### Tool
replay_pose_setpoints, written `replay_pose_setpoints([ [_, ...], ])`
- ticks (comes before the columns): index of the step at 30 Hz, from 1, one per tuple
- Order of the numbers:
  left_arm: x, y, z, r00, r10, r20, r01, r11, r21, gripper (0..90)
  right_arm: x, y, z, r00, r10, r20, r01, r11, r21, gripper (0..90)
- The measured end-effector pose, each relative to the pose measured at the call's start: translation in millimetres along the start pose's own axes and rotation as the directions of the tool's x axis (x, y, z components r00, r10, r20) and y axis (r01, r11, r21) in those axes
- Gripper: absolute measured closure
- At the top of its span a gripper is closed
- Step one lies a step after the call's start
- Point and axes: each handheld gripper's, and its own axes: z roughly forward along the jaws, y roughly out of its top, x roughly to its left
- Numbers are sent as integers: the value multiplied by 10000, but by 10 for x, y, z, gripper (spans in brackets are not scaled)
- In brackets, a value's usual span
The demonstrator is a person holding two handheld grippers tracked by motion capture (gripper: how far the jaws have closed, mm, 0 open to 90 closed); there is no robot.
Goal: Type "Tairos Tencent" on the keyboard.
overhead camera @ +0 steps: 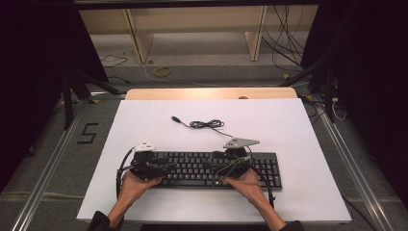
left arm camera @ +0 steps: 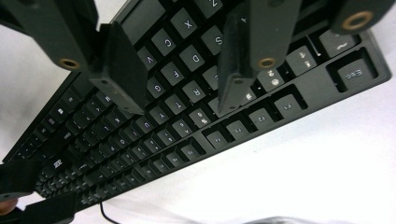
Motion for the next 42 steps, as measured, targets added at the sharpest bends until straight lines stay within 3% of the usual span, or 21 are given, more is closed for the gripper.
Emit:
replay_pose_setpoints([
  [11, -17, 66, 101, 9995, 330, 11, -330, 9977, 589, 704, 21, -48, -84, 9999, -38, -149, 35, 9998, -216, 421],
  [25, -44, 128, 181, 9977, 678, -26, -671, 9918, 1087, 851, 45, -100, -159, 9997, -109, -208, 99, 9990, -441, 391],
  [42, -50, 163, 256, 9964, 839, -158, -807, 9859, 1469, 889, 85, -123, -199, 9995, -163, -274, 148, 9985, -535, 390],
])
